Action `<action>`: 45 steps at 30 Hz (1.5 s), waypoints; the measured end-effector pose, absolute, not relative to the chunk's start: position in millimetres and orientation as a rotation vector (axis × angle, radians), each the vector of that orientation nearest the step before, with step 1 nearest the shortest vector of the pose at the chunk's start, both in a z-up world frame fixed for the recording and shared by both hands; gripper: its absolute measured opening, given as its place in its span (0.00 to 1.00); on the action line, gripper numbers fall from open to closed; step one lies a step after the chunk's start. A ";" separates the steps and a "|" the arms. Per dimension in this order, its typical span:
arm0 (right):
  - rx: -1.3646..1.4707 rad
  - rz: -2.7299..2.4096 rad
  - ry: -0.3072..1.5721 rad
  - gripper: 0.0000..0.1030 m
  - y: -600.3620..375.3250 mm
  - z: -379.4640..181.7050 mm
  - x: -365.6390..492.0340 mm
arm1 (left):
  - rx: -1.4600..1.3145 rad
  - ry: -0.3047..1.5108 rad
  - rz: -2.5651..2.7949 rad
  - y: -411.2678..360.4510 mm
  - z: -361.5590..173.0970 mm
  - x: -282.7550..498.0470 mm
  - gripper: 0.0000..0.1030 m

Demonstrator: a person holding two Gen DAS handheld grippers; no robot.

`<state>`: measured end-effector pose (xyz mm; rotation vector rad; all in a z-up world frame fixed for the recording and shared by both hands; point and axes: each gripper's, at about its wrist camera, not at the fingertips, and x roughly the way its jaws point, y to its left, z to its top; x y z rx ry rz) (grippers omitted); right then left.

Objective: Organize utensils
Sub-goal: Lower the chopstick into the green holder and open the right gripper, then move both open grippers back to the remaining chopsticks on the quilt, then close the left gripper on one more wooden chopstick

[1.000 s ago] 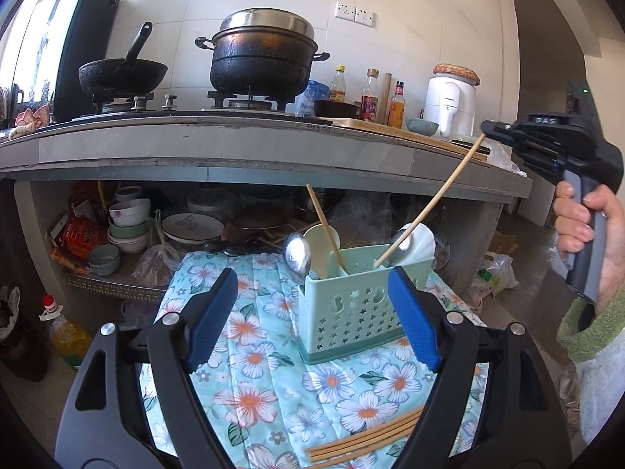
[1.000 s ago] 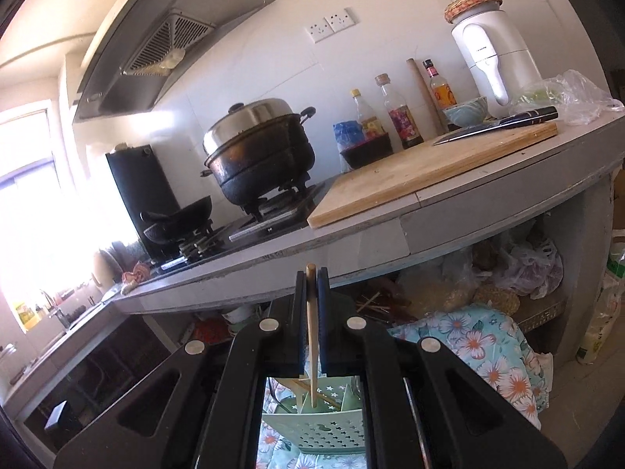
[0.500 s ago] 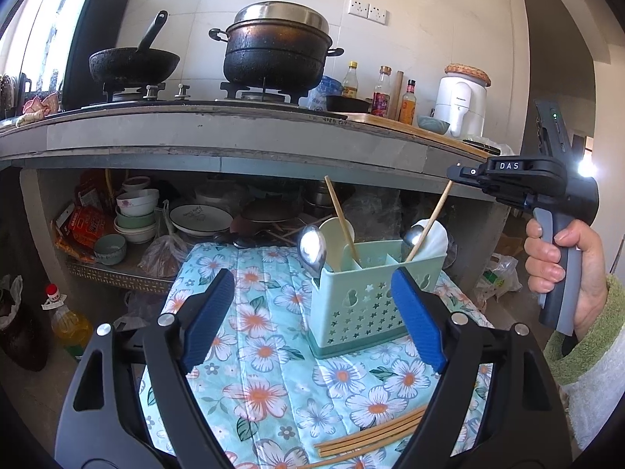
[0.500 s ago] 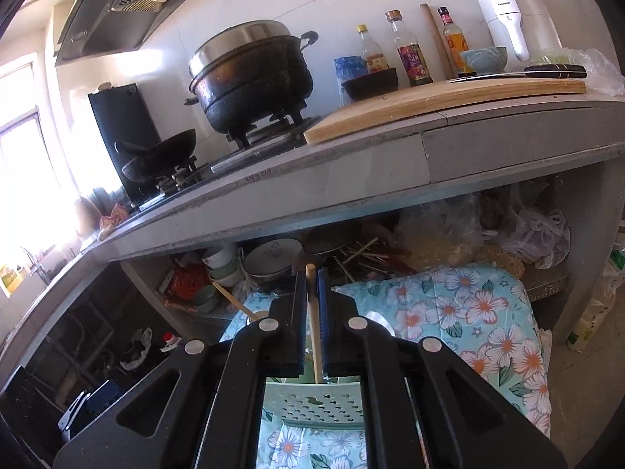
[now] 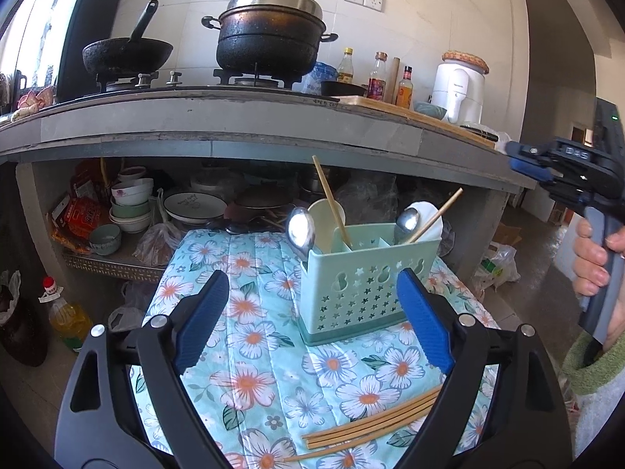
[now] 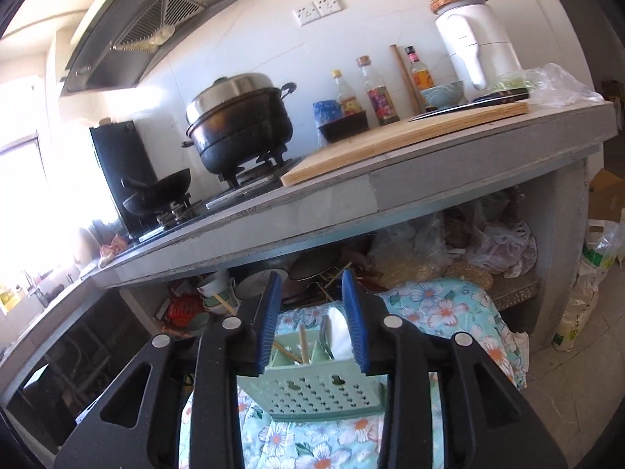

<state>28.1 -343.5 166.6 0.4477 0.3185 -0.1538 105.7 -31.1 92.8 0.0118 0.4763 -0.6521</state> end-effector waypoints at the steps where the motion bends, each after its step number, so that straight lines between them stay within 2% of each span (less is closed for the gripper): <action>1: 0.451 -0.162 0.317 0.38 -343.2 162.9 16.9 | 0.026 0.482 -0.654 -33.8 91.0 105.0 0.81; 5: 0.499 -0.186 0.369 0.49 -344.7 137.0 -16.6 | 0.076 0.496 -0.657 -43.6 83.3 101.1 0.82; 15: 0.719 -0.273 0.642 0.50 -328.5 12.5 -68.3 | 0.334 0.583 -0.648 -83.8 29.3 84.5 0.82; 22: 0.771 -0.285 0.675 0.50 -327.1 -10.8 -87.1 | 0.575 0.611 -0.731 -117.3 -15.3 48.2 0.82; 28: 0.805 -0.274 0.672 0.50 -336.3 -18.3 -90.2 | 0.665 0.602 -0.775 -132.1 -38.1 23.7 0.82; 35: 0.848 -0.246 0.685 0.50 -340.0 -29.1 -87.9 | 0.810 0.578 -0.781 -144.7 -56.6 16.4 0.57; 40: 0.862 -0.239 0.687 0.50 -342.1 -32.2 -87.0 | 0.956 0.476 -0.794 -150.4 -67.2 1.5 0.41; 45: 0.871 -0.230 0.685 0.50 -341.8 -33.1 -86.2 | 1.051 0.420 -0.805 -156.7 -73.3 -10.3 0.14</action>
